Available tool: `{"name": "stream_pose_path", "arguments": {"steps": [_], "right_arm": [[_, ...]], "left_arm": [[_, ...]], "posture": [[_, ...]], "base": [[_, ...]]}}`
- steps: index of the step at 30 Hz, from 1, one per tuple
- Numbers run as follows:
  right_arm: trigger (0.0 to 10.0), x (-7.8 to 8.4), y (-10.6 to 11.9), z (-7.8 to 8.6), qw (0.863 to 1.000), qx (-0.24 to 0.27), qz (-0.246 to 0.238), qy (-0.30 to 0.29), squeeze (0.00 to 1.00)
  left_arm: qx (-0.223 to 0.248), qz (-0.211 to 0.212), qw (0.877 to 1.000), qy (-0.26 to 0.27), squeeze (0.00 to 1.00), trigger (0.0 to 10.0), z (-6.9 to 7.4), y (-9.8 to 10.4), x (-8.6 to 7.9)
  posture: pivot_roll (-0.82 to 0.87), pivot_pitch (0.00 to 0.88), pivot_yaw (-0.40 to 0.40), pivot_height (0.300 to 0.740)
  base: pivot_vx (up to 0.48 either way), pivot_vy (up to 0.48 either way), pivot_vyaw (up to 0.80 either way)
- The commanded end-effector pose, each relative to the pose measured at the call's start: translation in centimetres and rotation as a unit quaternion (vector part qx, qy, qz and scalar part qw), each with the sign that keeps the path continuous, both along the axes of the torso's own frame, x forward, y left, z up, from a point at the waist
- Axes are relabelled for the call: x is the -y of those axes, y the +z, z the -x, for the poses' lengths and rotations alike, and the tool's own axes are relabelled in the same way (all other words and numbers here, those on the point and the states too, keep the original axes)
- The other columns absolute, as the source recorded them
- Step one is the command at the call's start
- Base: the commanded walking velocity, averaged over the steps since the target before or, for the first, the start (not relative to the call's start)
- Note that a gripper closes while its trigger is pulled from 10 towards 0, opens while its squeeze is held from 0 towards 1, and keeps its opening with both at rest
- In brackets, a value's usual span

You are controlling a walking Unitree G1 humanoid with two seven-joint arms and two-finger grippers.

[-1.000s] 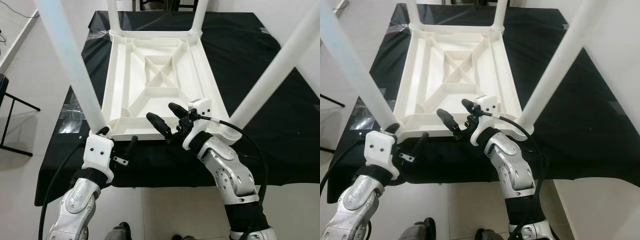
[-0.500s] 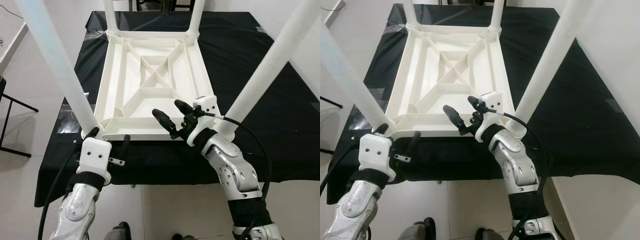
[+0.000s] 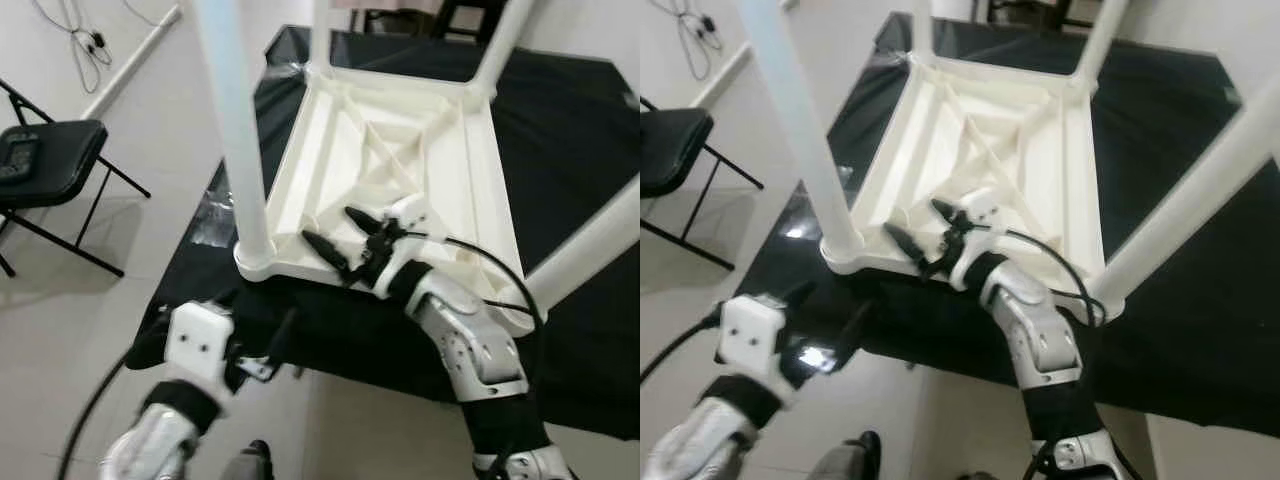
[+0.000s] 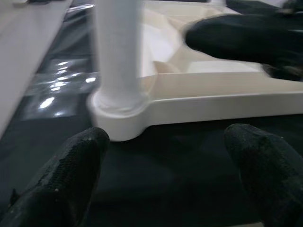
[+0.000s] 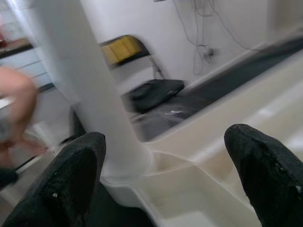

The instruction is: Building children table

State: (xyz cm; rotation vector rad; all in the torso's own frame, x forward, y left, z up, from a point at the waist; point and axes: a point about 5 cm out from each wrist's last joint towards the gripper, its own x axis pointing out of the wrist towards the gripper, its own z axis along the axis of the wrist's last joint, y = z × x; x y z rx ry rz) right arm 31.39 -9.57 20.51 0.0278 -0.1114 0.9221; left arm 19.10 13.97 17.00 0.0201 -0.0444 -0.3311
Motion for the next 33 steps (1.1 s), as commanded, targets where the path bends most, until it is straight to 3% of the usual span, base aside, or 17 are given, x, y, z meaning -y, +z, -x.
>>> {"name": "stream_pose_path", "arguments": {"steps": [1,9,12,14,19,20,24,29,33], "right_arm": [[10.0,0.5,-0.9,0.9,0.998,-0.006,0.040,0.053,0.00],[10.0,2.6,-2.0,0.5,0.990,-0.037,0.118,0.060,0.00],[10.0,3.1,-2.2,0.9,0.987,-0.043,0.133,0.077,0.00],[10.0,4.5,-2.9,1.6,0.978,-0.064,0.164,0.108,0.00],[10.0,5.8,-2.7,2.3,0.975,-0.079,0.158,0.139,0.00],[10.0,6.1,-2.0,2.9,0.974,-0.082,0.127,0.167,0.00],[10.0,6.0,-2.1,3.4,0.970,-0.092,0.128,0.187,0.00],[10.0,6.0,-3.5,3.5,0.960,-0.115,0.177,0.185,0.00],[10.0,6.4,-4.7,2.3,0.958,-0.135,0.219,0.127,0.00]], "left_arm": [[-0.017,0.002,1.000,0.003,0.00,10.0,0.6,-0.4,-0.5],[-0.025,-0.009,0.996,0.084,0.00,10.0,-0.2,-1.2,-3.0],[-0.023,-0.010,0.996,0.087,0.00,10.0,-0.5,-1.1,-3.1],[-0.014,-0.009,0.996,0.086,0.00,10.0,-1.0,-0.7,-3.2],[-0.004,-0.009,0.996,0.086,0.00,10.0,-1.5,-0.3,-3.3],[0.000,-0.007,0.996,0.087,0.00,10.0,-1.8,-0.2,-3.4],[0.005,-0.007,0.996,0.084,0.00,10.0,-2.1,-0.1,-3.2],[0.008,-0.005,0.997,0.082,0.00,10.0,-2.3,0.0,-2.9],[0.010,-0.004,0.997,0.081,0.00,10.0,-2.4,0.1,-2.8]], "posture": [[0.15,0.226,-0.075,0.740],[0.15,0.233,-0.082,0.740],[0.15,0.233,-0.082,0.740],[0.14,0.237,-0.080,0.740],[0.14,0.238,-0.082,0.740],[0.13,0.240,-0.081,0.740],[0.13,0.242,-0.083,0.740],[0.13,0.245,-0.085,0.740],[0.13,0.246,-0.087,0.740]], "base": [[0.000,0.000,0.00],[0.000,0.000,0.00],[0.000,0.000,0.00],[0.000,0.000,0.00],[0.000,0.000,0.00],[0.000,0.000,0.00],[0.000,0.000,0.00],[0.000,0.000,0.00],[0.000,0.000,0.00]]}}
